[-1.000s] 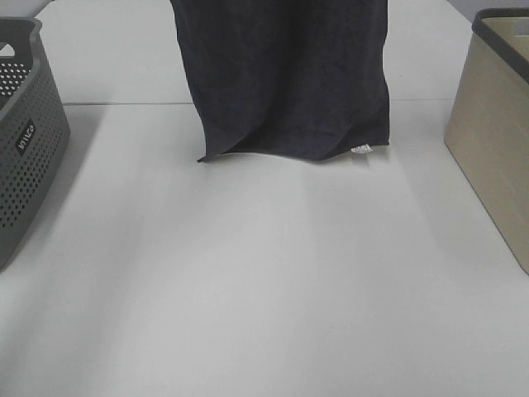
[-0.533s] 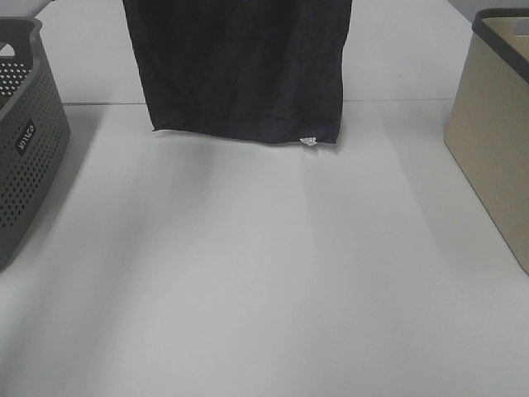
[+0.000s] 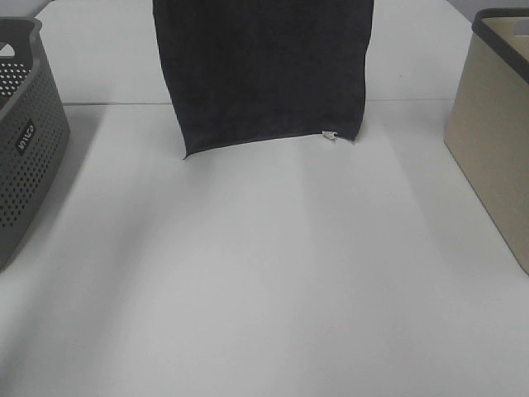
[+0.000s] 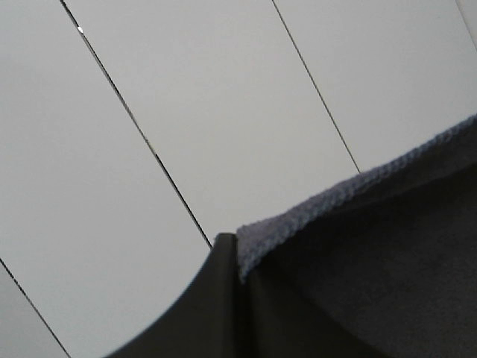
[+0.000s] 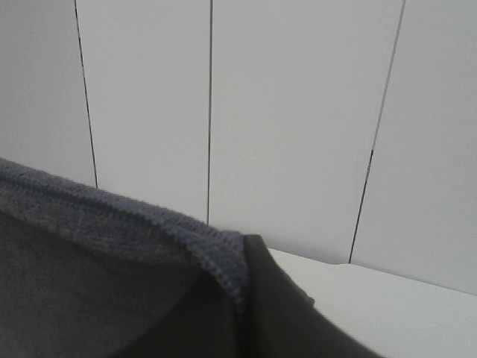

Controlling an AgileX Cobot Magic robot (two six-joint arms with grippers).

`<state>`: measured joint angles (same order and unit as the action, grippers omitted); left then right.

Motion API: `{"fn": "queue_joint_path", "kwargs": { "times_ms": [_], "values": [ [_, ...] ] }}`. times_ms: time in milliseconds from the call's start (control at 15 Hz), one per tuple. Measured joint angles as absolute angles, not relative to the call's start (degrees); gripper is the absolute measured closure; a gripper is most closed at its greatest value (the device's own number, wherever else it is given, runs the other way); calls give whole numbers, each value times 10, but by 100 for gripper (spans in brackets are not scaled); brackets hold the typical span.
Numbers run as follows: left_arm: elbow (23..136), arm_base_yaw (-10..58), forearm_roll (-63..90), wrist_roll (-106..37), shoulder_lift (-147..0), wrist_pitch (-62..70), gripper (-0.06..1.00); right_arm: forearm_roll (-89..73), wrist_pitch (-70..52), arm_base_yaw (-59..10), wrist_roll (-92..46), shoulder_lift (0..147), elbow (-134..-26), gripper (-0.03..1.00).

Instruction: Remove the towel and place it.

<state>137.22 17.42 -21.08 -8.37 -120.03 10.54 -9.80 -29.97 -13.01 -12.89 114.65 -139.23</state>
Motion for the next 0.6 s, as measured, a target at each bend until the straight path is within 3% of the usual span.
{"fn": "queue_joint_path", "kwargs": {
  "times_ms": [267,600],
  "values": [
    [1372,174,-193,-87,-1200,146,94,-99,-351,-130,-129,1146,-1392,95],
    [1384,174,-42,-154,-1200,421,94,-108,-516,-130,-125,1119,-1392,95]
  ]
}}
